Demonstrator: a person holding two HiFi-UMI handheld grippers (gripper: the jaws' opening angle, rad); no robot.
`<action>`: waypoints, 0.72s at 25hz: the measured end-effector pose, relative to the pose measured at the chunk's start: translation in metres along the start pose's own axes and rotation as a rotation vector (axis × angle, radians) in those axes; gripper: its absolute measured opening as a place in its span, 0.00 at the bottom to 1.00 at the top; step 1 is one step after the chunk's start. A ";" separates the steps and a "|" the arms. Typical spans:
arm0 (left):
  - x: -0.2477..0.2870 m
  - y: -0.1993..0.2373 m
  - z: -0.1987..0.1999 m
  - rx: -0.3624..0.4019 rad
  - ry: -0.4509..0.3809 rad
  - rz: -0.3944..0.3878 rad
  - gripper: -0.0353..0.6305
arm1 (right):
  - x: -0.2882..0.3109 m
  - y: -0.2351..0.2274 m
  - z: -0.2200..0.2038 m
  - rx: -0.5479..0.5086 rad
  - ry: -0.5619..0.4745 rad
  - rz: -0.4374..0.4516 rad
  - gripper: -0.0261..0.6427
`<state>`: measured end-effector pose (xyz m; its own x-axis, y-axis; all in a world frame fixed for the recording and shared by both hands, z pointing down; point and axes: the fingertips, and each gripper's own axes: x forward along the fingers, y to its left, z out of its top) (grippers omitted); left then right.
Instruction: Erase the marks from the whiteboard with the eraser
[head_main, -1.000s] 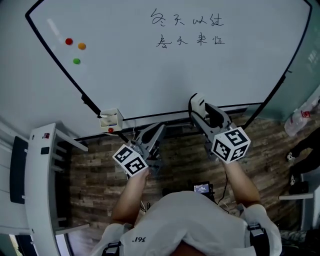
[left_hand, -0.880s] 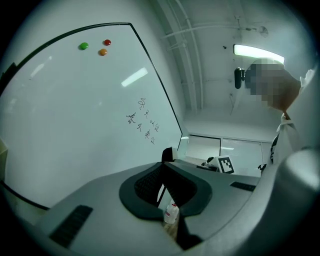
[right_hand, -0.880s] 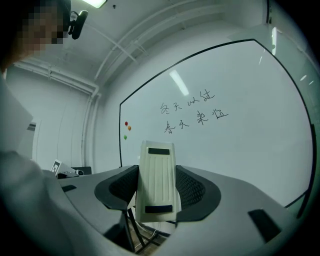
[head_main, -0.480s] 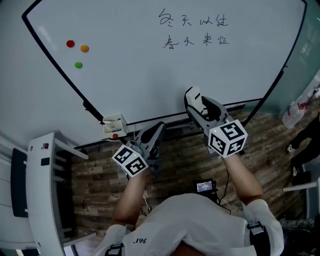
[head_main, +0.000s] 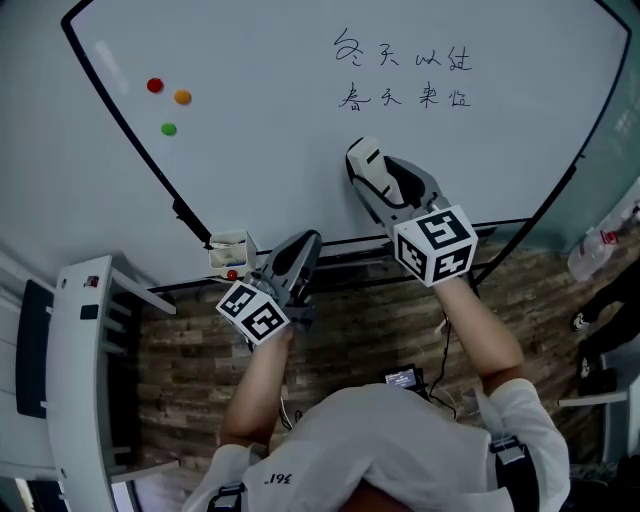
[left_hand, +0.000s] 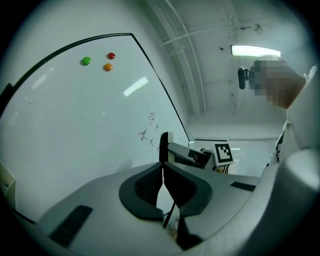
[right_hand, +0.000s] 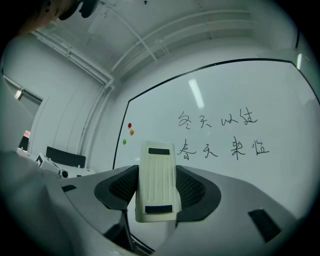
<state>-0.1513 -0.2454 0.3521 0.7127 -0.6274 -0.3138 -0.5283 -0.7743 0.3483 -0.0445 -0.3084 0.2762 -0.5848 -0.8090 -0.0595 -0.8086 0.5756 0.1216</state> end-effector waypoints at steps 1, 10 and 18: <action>0.001 0.003 0.004 0.004 -0.009 0.010 0.07 | 0.006 0.001 0.005 -0.011 -0.005 0.008 0.42; 0.010 0.024 0.042 0.069 -0.064 0.042 0.07 | 0.059 0.007 0.047 -0.120 -0.032 0.039 0.42; 0.018 0.035 0.066 0.113 -0.078 0.038 0.07 | 0.095 0.007 0.092 -0.248 -0.080 -0.019 0.42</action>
<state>-0.1868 -0.2891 0.3003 0.6554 -0.6575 -0.3718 -0.6060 -0.7515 0.2606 -0.1117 -0.3699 0.1798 -0.5809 -0.8017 -0.1405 -0.7847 0.5058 0.3584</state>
